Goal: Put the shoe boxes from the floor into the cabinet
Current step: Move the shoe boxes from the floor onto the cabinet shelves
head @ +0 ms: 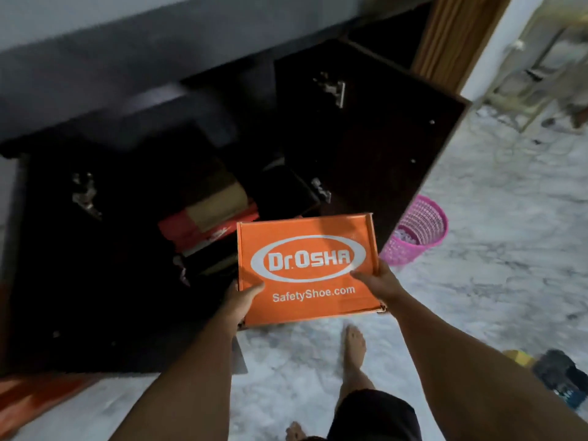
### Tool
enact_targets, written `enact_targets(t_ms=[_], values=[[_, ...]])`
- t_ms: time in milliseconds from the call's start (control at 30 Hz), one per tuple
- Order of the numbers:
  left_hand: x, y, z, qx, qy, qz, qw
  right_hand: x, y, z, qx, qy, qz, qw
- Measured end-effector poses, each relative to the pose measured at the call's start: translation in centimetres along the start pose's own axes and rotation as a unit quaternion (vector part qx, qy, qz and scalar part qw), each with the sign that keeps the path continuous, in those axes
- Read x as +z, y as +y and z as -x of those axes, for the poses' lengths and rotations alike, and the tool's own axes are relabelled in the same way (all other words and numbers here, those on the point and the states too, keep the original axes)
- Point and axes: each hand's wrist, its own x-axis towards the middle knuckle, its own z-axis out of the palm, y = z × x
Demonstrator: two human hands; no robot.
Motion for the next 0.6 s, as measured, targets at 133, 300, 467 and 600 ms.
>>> enact_targets(t_ms=[133, 300, 467, 600], values=[[-3.2, 5.2, -1.0, 0.028, 0.056, 0.060, 0.996, 3.4, -7.4, -3.3, -0.016, -0.008, 0.033, 0.999], [-6.5, 10.8, -4.7, 0.033, 0.123, 0.100, 0.987, 8.2, -17.1, -9.1, -0.048, -0.041, 0.045, 0.997], [-10.0, 13.9, -10.2, -0.005, 0.209, 0.165, 0.964, 14.5, -24.0, -16.6, -0.061, -0.089, 0.058, 0.992], [-12.9, 15.0, -14.4, 0.021, 0.264, 0.226, 0.937, 19.7, -28.0, -20.8, -0.052, -0.133, 0.068, 0.987]])
